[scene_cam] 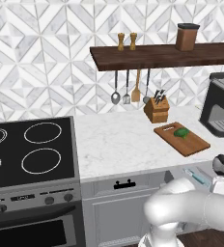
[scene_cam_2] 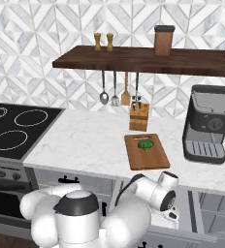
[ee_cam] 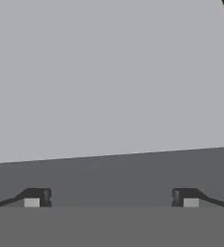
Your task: Place the appropriate cutting tool for cutting the broccoli skin on the cutting board.
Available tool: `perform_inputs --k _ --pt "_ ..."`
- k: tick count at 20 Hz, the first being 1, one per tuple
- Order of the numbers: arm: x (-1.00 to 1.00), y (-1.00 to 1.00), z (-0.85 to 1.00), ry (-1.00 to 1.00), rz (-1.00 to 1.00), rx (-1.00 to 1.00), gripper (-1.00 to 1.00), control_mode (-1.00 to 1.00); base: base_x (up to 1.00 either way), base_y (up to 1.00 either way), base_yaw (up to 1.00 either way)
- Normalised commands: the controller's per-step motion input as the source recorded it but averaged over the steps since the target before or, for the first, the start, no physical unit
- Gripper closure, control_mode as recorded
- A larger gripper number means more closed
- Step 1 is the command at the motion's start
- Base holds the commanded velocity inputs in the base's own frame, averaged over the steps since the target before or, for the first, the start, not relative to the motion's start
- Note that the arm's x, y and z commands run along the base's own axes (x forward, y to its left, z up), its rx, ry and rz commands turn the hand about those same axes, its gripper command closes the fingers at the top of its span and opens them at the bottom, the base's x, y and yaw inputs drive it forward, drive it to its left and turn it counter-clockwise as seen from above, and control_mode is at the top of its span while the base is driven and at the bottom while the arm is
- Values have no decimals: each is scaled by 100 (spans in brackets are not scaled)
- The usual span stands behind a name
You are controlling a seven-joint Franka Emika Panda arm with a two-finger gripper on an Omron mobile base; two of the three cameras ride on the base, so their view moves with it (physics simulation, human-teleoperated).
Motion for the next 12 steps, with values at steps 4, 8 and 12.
perform_inputs --k 4,8,12 --pt "-100 0 17 -4 0 0 -100 -100 0 0 0" --pt "-85 0 38 -1 0 -1 -100 -100 0 0 0" --pt "32 -18 35 1 4 -3 -100 -100 0 0 0"
